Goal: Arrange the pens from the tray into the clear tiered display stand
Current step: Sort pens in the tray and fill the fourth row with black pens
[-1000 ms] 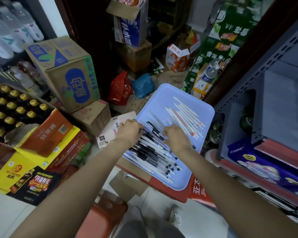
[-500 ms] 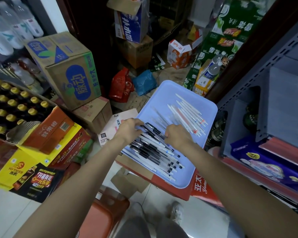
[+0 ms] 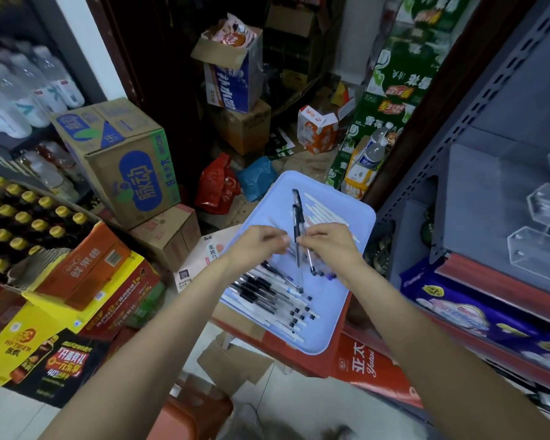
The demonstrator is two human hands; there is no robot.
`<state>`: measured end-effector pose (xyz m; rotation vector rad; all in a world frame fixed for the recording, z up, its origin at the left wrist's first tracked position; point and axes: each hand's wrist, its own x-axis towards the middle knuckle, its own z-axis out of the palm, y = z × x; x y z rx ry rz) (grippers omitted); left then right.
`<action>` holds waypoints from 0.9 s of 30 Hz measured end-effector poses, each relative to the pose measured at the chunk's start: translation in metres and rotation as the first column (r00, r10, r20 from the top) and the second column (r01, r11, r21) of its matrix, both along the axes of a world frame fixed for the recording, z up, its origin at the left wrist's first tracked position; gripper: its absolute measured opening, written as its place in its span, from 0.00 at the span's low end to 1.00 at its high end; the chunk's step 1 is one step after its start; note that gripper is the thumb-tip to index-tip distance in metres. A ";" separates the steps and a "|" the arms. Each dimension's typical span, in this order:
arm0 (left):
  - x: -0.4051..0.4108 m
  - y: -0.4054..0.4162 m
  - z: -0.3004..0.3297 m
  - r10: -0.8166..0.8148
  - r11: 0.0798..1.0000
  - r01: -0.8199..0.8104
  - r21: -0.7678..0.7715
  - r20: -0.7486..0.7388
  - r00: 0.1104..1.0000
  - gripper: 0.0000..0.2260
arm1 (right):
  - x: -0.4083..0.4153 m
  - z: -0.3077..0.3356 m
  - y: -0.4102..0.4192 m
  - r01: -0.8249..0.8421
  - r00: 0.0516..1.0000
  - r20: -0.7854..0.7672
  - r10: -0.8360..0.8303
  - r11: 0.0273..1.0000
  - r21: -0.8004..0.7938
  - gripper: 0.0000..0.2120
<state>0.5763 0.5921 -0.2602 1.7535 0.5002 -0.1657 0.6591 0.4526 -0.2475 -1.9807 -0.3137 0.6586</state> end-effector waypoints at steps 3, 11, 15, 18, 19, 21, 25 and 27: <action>0.013 -0.030 0.030 -0.094 0.991 0.103 -0.087 0.106 0.990 0.09 | 0.006 0.034 -0.021 0.069 0.998 -0.007 -0.069 0.976 0.205 0.01; 0.060 -0.125 0.100 -0.121 0.992 0.121 0.022 0.351 0.929 0.08 | 0.031 0.098 -0.115 0.173 0.954 0.145 -0.262 0.878 0.446 0.09; 0.084 -0.171 0.119 -0.191 0.976 0.128 0.175 0.422 0.886 0.10 | 0.048 0.119 -0.165 0.242 0.926 0.142 -0.351 0.836 0.492 0.03; 0.103 -0.205 0.129 -0.210 0.949 0.075 0.306 0.437 0.874 0.09 | 0.060 0.130 -0.200 0.248 0.925 0.111 -0.364 0.798 0.549 0.05; 0.109 -0.217 0.132 -0.219 0.937 0.061 0.344 0.441 0.871 0.08 | 0.064 0.133 -0.213 0.242 0.927 0.110 -0.359 0.795 0.556 0.06; 0.118 -0.235 0.138 -0.244 0.911 0.046 0.411 0.445 0.861 0.06 | 0.072 0.138 -0.238 0.248 0.930 0.089 -0.356 0.789 0.563 0.07; 0.134 -0.262 0.142 -0.296 0.844 0.045 0.535 0.394 0.870 0.06 | 0.095 0.142 -0.295 0.302 0.894 0.070 -0.443 0.710 0.636 0.12; 0.140 -0.272 0.143 -0.334 0.794 0.056 0.606 0.357 0.872 0.07 | 0.105 0.141 -0.322 0.296 0.892 0.070 -0.448 0.692 0.659 0.07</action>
